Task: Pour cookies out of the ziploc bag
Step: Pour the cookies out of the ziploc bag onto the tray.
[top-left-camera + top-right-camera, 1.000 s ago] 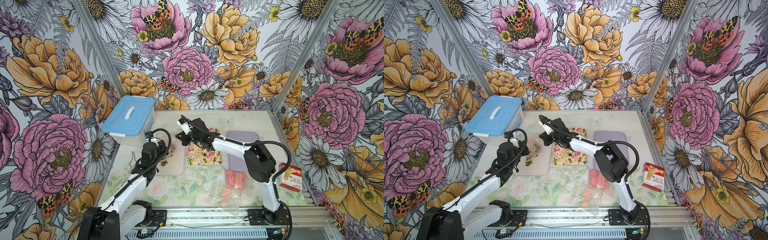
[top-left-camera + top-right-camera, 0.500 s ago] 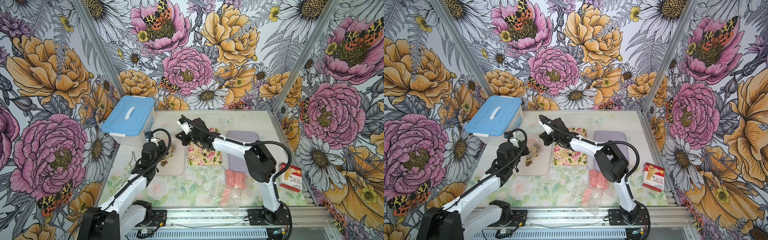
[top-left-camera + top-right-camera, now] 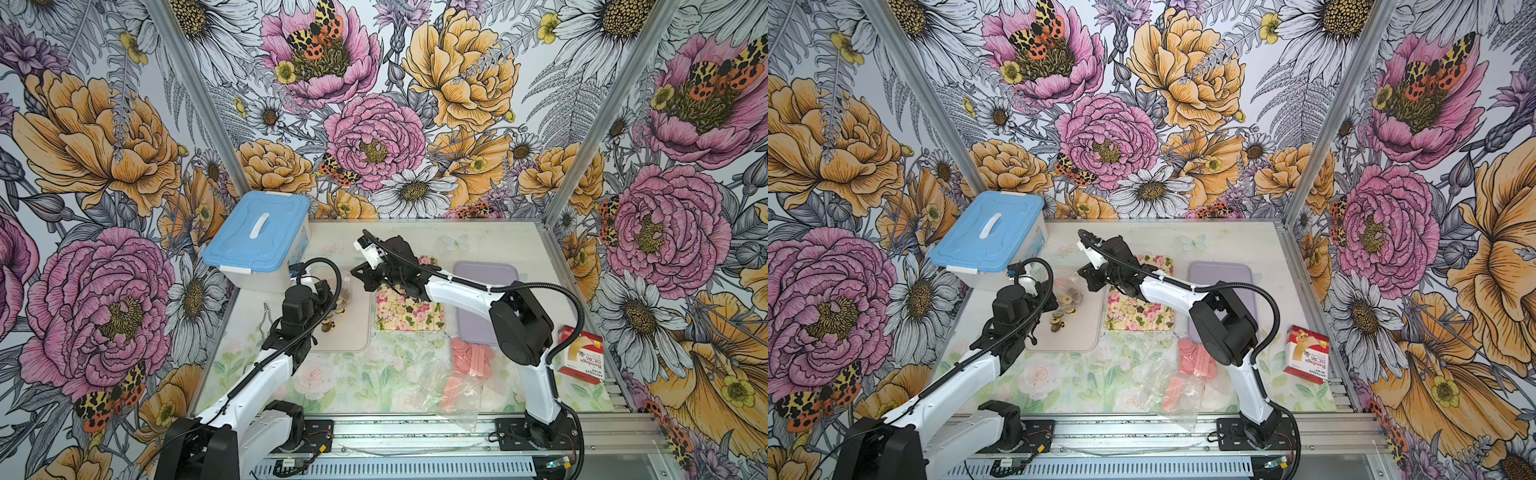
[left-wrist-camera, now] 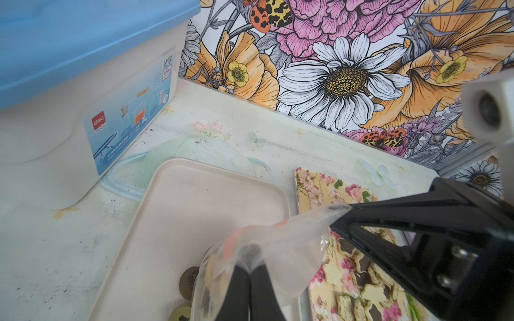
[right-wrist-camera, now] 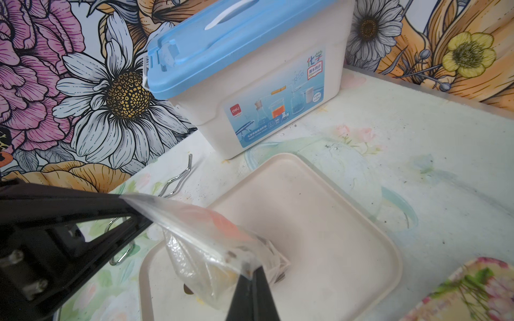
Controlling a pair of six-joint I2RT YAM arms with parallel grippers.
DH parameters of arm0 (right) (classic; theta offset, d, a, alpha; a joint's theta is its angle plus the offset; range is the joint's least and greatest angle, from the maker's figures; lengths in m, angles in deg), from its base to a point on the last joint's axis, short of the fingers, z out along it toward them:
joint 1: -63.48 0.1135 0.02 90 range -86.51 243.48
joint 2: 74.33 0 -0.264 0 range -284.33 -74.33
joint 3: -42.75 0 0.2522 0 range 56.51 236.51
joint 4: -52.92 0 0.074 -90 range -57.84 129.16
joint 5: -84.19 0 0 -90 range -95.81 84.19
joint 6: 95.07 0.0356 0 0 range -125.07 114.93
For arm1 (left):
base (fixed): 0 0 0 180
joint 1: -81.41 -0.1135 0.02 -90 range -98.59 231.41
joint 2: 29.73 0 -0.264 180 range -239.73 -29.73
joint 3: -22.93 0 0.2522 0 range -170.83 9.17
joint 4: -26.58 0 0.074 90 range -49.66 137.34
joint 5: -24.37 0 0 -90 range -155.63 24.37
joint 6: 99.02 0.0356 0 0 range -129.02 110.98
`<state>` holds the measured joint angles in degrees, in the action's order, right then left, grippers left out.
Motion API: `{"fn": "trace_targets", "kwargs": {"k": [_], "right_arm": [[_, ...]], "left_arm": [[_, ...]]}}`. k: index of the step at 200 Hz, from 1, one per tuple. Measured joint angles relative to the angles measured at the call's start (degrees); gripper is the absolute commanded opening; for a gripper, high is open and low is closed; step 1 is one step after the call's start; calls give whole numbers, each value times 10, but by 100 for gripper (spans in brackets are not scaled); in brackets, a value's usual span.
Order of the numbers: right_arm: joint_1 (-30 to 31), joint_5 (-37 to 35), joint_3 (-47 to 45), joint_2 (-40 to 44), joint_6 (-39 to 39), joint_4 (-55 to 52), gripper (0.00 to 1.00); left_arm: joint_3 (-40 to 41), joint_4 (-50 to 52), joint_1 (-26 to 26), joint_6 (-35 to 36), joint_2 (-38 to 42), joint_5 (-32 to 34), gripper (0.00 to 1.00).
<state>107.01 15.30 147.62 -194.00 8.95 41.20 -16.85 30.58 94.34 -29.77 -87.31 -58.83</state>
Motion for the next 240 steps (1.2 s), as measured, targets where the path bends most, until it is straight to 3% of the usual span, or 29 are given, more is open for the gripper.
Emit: {"fn": "trace_targets", "kwargs": {"k": [240], "right_arm": [[0, 2, -10, 5, 0, 10, 0]], "left_arm": [[2, -1, 0, 0, 5, 0, 0]]}}
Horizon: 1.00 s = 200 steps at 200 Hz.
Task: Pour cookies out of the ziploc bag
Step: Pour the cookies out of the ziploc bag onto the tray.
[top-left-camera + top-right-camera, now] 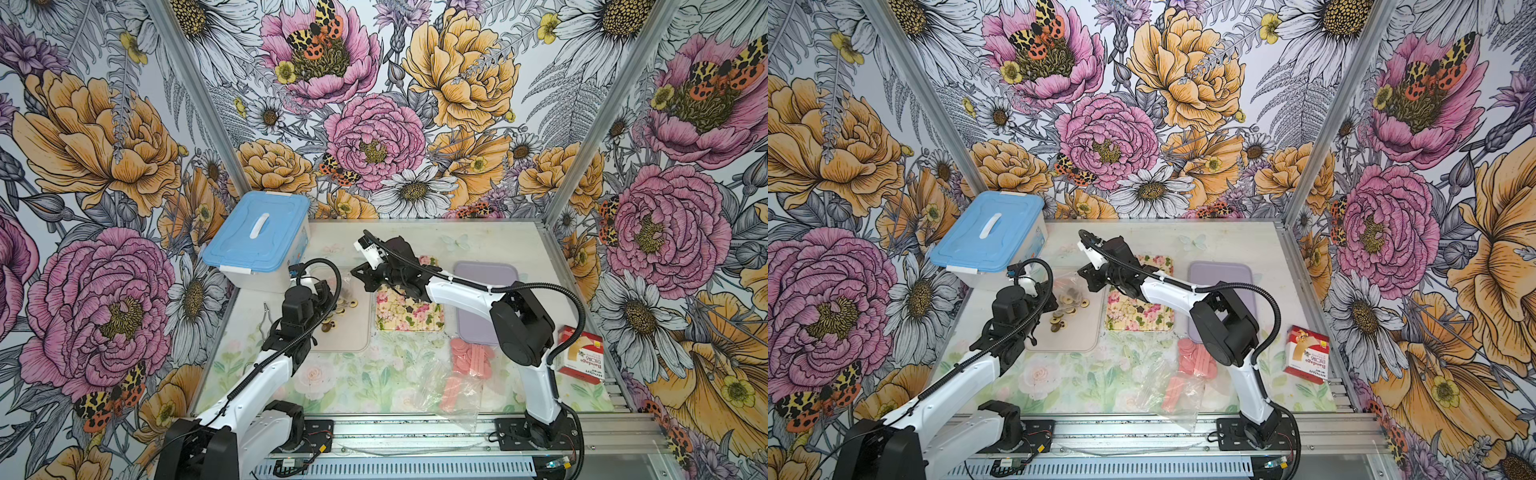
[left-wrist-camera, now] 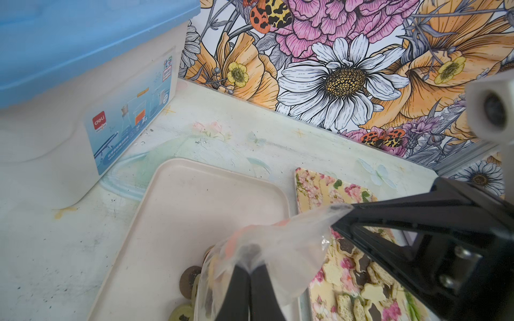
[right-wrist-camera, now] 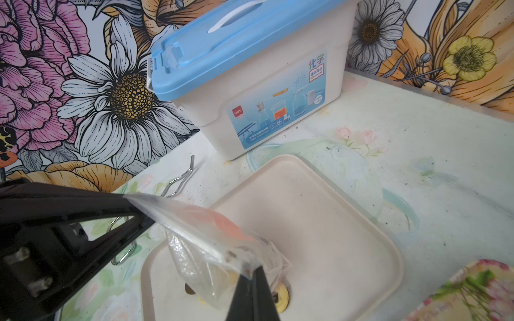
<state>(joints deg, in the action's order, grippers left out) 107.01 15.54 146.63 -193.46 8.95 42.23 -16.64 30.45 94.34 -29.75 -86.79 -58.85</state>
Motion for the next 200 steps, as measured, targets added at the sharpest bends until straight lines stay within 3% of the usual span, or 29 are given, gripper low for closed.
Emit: {"fn": "trace_targets", "kwargs": {"k": [200], "right_arm": [[0, 10, -12, 11, 0, 14, 0]], "left_arm": [[10, -5, 1, 4, 23, 0, 0]]}}
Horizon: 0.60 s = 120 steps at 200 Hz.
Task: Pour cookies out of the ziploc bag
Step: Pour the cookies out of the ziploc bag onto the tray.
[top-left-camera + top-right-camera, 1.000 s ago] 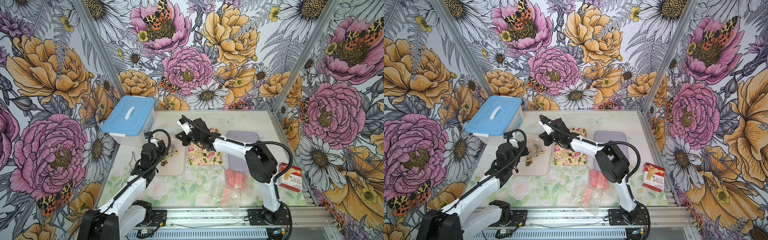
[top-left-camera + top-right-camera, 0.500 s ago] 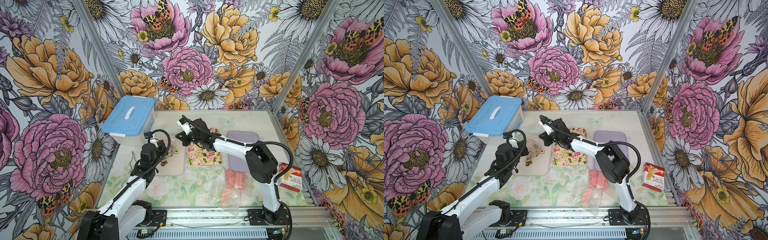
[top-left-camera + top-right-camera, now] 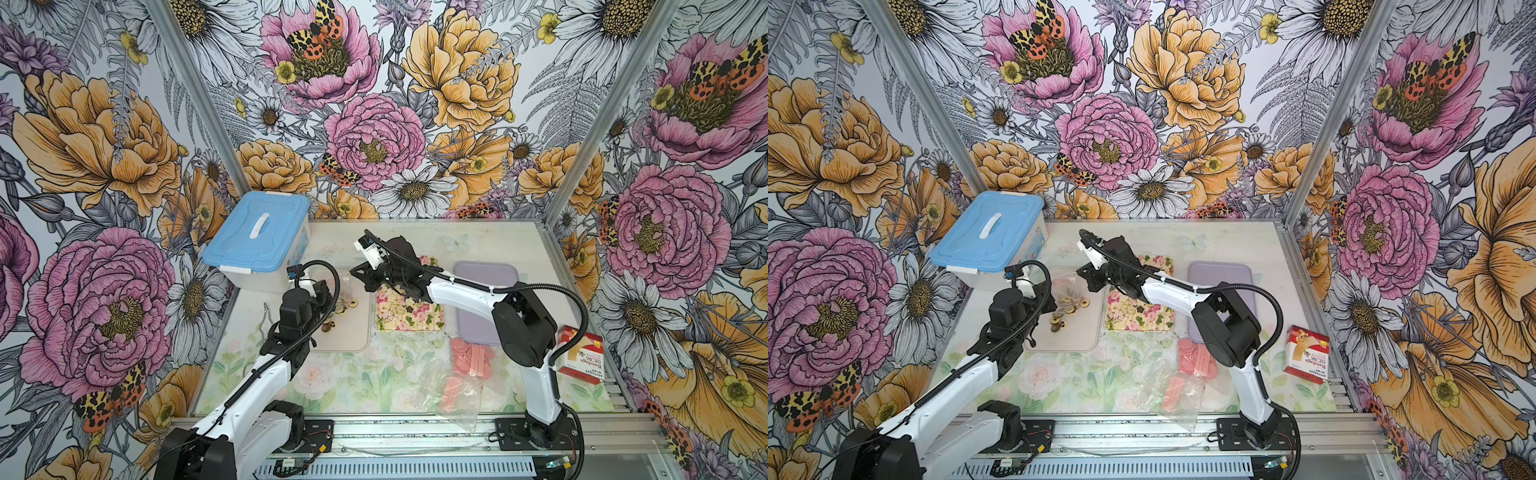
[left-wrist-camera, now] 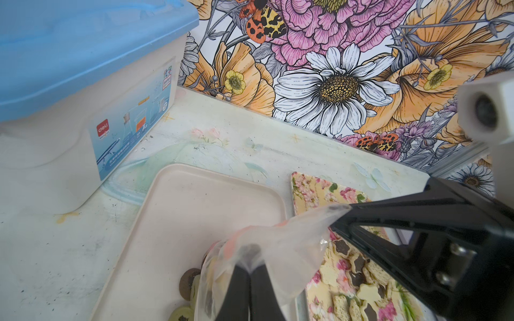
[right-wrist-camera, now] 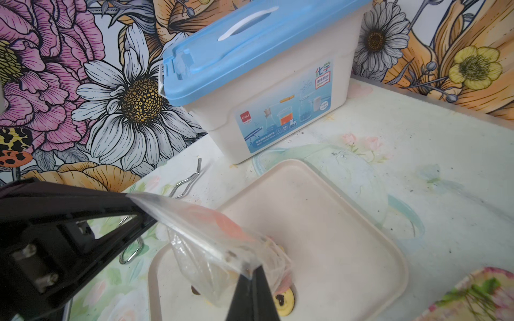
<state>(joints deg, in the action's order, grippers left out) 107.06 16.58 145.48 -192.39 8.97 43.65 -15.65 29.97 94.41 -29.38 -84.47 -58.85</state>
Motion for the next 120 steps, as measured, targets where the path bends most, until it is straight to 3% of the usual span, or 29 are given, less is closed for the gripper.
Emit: {"fn": "trace_targets", "kwargs": {"k": [120], "right_arm": [[0, 0, -4, 1, 0, 6, 0]], "left_arm": [[0, -2, 0, 0, 0, 0, 0]]}}
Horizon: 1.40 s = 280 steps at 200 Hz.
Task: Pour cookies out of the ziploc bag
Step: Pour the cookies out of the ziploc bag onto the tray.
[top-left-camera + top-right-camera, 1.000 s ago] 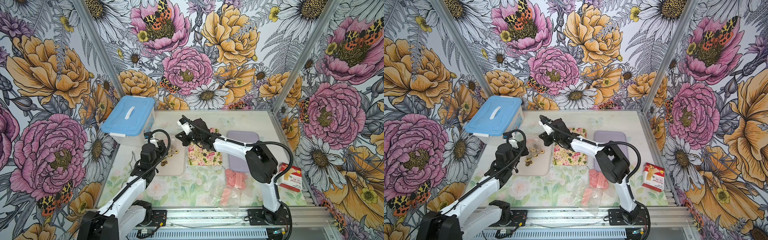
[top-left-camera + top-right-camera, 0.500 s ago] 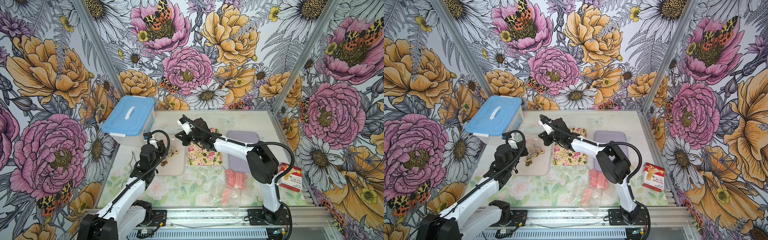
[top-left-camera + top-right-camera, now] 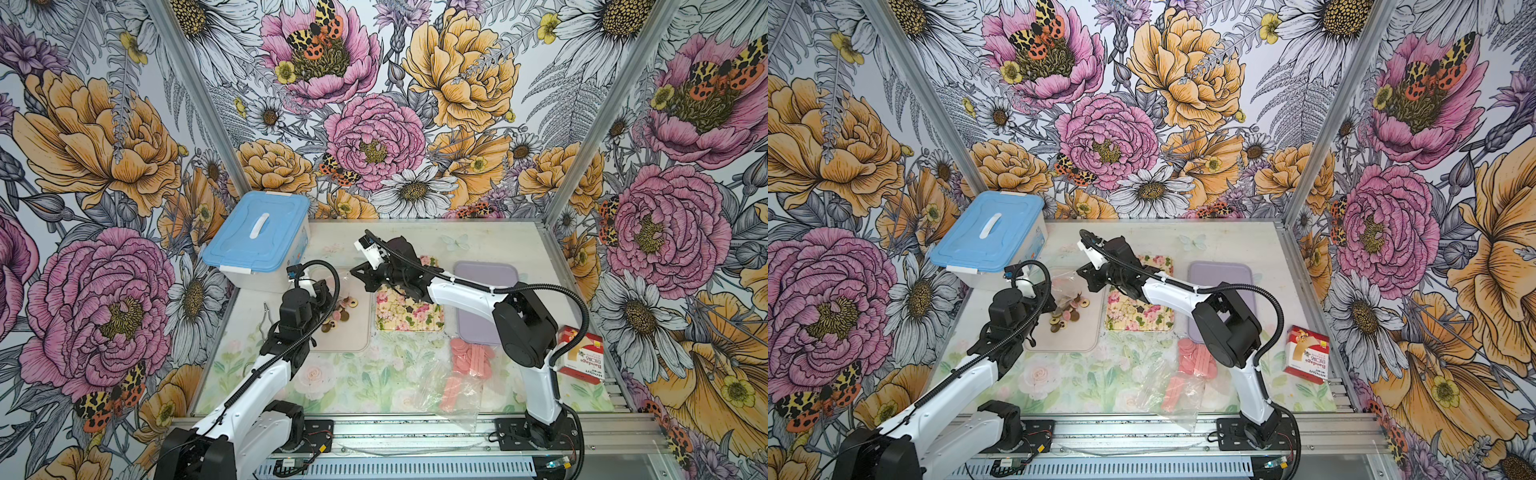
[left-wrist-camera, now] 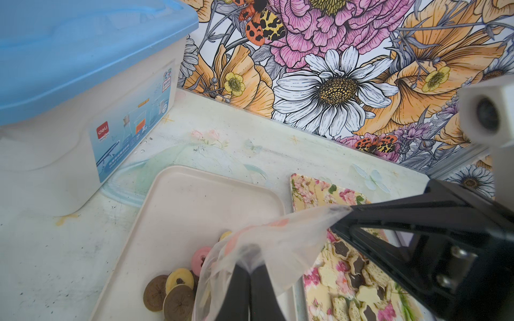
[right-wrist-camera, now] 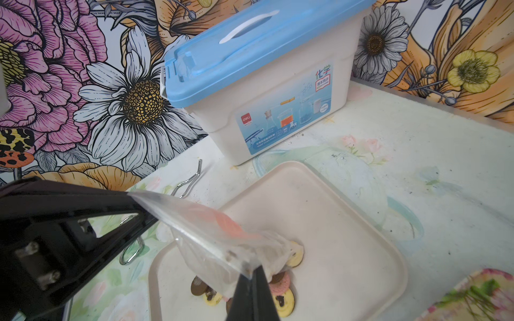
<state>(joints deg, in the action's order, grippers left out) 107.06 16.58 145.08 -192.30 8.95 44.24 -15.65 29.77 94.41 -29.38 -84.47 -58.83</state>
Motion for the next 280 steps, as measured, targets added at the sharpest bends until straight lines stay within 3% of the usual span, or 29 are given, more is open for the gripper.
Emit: {"fn": "trace_targets", "kwargs": {"k": [137, 169, 205, 214, 236, 280], "right_arm": [[0, 0, -10, 9, 0, 5, 0], [-4, -23, -20, 23, 0, 2, 47], [-23, -85, -50, 83, 18, -29, 70], [-27, -105, -58, 108, 26, -42, 85], [-42, -150, -102, 193, 60, -75, 91], [-76, -209, -267, 425, 115, -148, 90]], "left_arm": [[0, 0, 6, 0, 10, 0, 0], [0, 0, 20, 4, 34, 8, 0], [0, 0, 37, 4, 42, 23, 0], [0, 1, 42, 4, 43, 27, 0], [0, 4, 61, 5, 51, 33, 0], [-8, 29, 107, 5, 65, 56, 0]]}}
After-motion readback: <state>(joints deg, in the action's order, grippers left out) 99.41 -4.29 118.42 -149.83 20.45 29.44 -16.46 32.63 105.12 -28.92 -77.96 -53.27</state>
